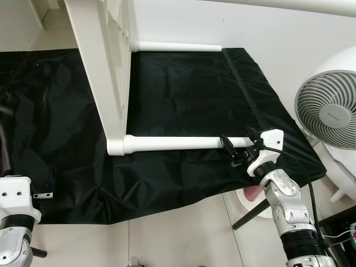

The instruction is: Building children table

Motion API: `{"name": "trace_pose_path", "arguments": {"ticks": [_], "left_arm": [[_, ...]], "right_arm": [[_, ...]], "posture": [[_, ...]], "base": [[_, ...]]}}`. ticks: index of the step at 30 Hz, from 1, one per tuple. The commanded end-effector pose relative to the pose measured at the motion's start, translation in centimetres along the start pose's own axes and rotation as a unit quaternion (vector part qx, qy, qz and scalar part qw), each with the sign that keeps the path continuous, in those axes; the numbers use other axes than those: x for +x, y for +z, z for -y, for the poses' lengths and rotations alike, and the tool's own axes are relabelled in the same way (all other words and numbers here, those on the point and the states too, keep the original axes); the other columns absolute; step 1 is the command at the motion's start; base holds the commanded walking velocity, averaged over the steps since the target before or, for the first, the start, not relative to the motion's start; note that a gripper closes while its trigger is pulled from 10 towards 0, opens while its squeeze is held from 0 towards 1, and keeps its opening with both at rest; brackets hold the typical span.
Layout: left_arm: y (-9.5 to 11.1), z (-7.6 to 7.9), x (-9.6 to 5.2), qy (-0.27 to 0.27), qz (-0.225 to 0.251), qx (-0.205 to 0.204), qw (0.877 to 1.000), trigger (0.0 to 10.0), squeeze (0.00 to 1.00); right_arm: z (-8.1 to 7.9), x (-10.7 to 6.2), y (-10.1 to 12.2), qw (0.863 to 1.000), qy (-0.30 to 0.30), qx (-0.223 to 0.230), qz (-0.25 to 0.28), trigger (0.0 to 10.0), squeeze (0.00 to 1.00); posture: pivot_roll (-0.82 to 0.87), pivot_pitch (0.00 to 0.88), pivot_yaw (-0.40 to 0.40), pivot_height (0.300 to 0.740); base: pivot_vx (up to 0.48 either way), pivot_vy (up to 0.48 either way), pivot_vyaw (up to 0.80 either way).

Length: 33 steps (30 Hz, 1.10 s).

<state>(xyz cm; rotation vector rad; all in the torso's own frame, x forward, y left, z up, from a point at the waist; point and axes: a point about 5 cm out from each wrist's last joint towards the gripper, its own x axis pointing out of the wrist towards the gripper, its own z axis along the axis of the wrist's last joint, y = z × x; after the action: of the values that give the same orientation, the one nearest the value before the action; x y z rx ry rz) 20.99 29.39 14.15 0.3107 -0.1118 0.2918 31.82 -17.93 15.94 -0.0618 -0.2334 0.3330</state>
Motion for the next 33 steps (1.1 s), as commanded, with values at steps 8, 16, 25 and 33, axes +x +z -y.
{"name": "trace_pose_path", "arguments": {"ticks": [8, 16, 25, 33], "left_arm": [[0.00, 0.17, -0.30, -0.008, 0.002, 0.017, 1.000, 10.0, 0.00], [0.01, 0.45, -0.65, -0.010, 0.001, 0.015, 1.000, 10.0, 0.00], [-0.15, 0.17, -0.64, 0.003, -0.010, 0.020, 1.000, 10.0, 0.00], [-0.06, 0.03, -0.63, 0.003, -0.010, 0.013, 1.000, 10.0, 0.00]], "right_arm": [[0.05, -0.36, -0.47, 1.000, -0.002, 0.005, -0.006, 10.0, 0.00], [0.10, -0.45, -0.36, 1.000, 0.000, 0.003, -0.004, 10.0, 0.00], [0.08, -0.53, -0.45, 1.000, 0.001, 0.004, -0.006, 10.0, 0.00], [0.04, -0.60, -0.49, 1.000, 0.002, 0.003, -0.007, 10.0, 0.00]], "posture": [[0.11, 0.155, -0.071, 0.740], [0.11, 0.156, -0.074, 0.740], [0.11, 0.160, -0.072, 0.740], [0.11, 0.162, -0.074, 0.740]], "base": [[0.000, 0.000, 0.00], [0.000, -0.166, 0.00], [0.000, 0.000, 0.00], [0.000, 0.000, 0.00]]}}
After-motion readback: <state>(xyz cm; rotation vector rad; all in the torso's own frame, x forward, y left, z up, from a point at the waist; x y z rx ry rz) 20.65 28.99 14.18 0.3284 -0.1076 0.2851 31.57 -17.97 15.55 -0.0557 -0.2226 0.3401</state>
